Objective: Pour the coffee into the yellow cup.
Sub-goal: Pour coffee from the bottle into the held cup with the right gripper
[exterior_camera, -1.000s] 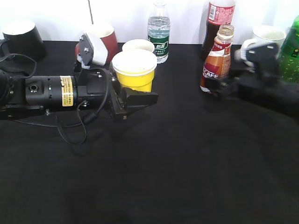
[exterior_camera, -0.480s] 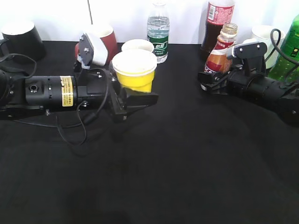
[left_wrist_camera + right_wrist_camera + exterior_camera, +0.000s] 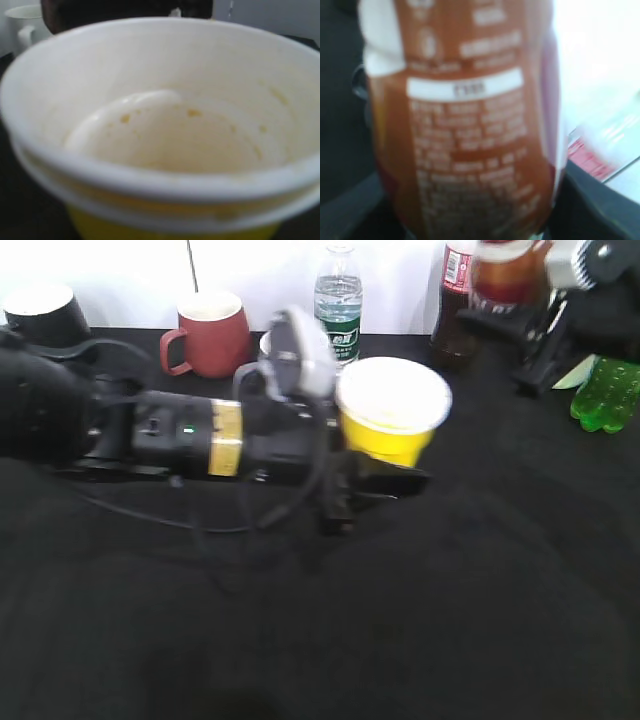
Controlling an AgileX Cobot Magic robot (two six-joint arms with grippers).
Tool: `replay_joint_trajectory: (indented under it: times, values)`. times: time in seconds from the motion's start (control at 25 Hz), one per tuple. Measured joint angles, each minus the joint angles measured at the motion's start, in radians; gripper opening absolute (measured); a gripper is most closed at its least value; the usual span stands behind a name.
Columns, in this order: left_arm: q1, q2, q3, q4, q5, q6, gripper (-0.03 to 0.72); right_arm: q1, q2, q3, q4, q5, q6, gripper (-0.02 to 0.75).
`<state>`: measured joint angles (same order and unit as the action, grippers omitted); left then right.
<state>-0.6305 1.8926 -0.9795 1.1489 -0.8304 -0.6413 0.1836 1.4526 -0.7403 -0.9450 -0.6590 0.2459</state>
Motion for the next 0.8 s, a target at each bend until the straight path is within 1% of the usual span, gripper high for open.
replay_joint_trajectory:
  times: [0.08, 0.16, 0.24, 0.28, 0.36, 0.52, 0.68, 0.8]
  values:
    - [-0.028, 0.0, -0.021, -0.001, 0.014, 0.0, 0.444, 0.0, -0.014, 0.0, -0.024, 0.005, -0.039, 0.538]
    - [-0.045, 0.0, -0.045, -0.005, 0.02, -0.001, 0.444, 0.0, -0.017, 0.0, -0.033, 0.005, -0.155, 0.538]
    - [-0.059, 0.0, -0.047, -0.046, 0.022, -0.001, 0.444, 0.0, -0.017, 0.0, -0.033, -0.002, -0.296, 0.538]
    - [-0.065, 0.0, -0.047, -0.05, 0.022, -0.001, 0.444, 0.0, -0.017, 0.0, -0.033, -0.002, -0.362, 0.538]
    - [-0.068, 0.0, -0.047, -0.052, 0.006, -0.002, 0.444, 0.0, -0.017, 0.0, -0.033, -0.002, -0.488, 0.538]
    - [-0.068, 0.0, -0.047, -0.088, -0.014, -0.003, 0.444, 0.0, -0.017, 0.0, -0.029, -0.003, -0.653, 0.538]
    - [-0.068, 0.0, -0.047, -0.09, -0.015, -0.003, 0.44, 0.0, -0.017, 0.001, 0.095, -0.001, -0.794, 0.538]
    - [-0.068, 0.0, -0.047, -0.09, -0.015, -0.003, 0.441, 0.0, -0.017, 0.001, 0.147, 0.001, -0.907, 0.538]
